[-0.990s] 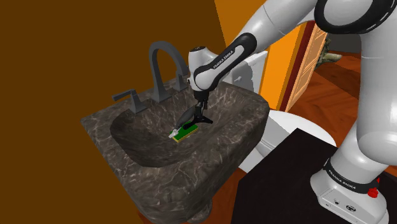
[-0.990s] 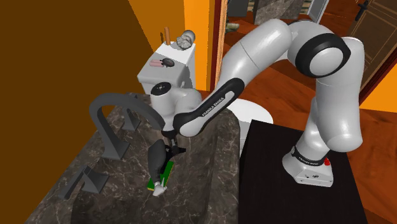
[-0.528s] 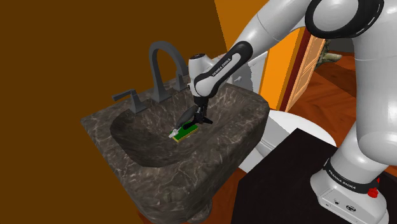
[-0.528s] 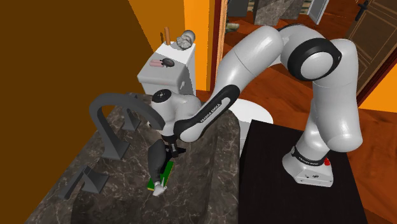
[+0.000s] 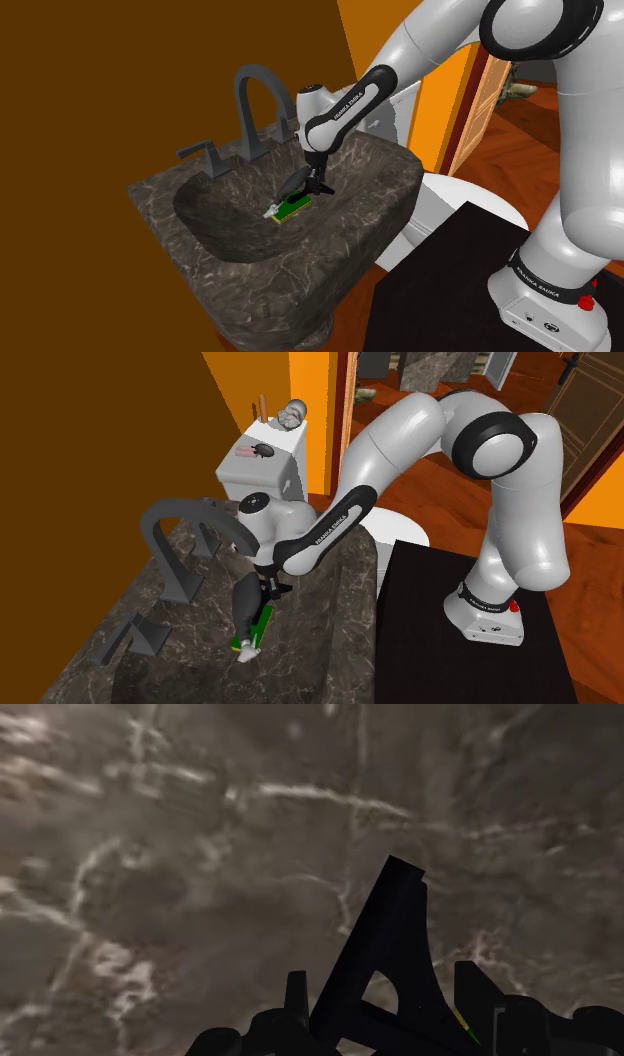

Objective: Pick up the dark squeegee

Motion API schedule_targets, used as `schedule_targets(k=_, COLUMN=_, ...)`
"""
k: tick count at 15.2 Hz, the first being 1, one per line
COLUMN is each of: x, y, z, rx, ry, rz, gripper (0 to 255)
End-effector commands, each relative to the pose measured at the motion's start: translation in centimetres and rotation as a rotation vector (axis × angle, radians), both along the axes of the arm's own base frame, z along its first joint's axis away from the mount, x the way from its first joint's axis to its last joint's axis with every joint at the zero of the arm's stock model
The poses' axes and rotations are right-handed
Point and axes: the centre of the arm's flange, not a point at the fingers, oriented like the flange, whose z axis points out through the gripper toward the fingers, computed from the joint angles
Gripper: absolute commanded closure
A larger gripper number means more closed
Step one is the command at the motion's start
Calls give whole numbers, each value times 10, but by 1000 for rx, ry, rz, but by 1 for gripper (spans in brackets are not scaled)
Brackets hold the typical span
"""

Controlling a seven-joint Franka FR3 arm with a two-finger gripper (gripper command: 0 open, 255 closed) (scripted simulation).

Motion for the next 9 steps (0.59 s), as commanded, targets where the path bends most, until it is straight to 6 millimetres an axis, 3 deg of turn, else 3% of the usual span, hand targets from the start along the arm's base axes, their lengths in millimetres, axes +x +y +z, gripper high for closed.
schedule_targets(k=1, x=0, y=0, z=0, rx=1, ry=-2, rz=0, gripper=255)
schedule_targets(k=9, x=0, y=0, z=42, rx=1, ry=-2, rz=0, gripper=255)
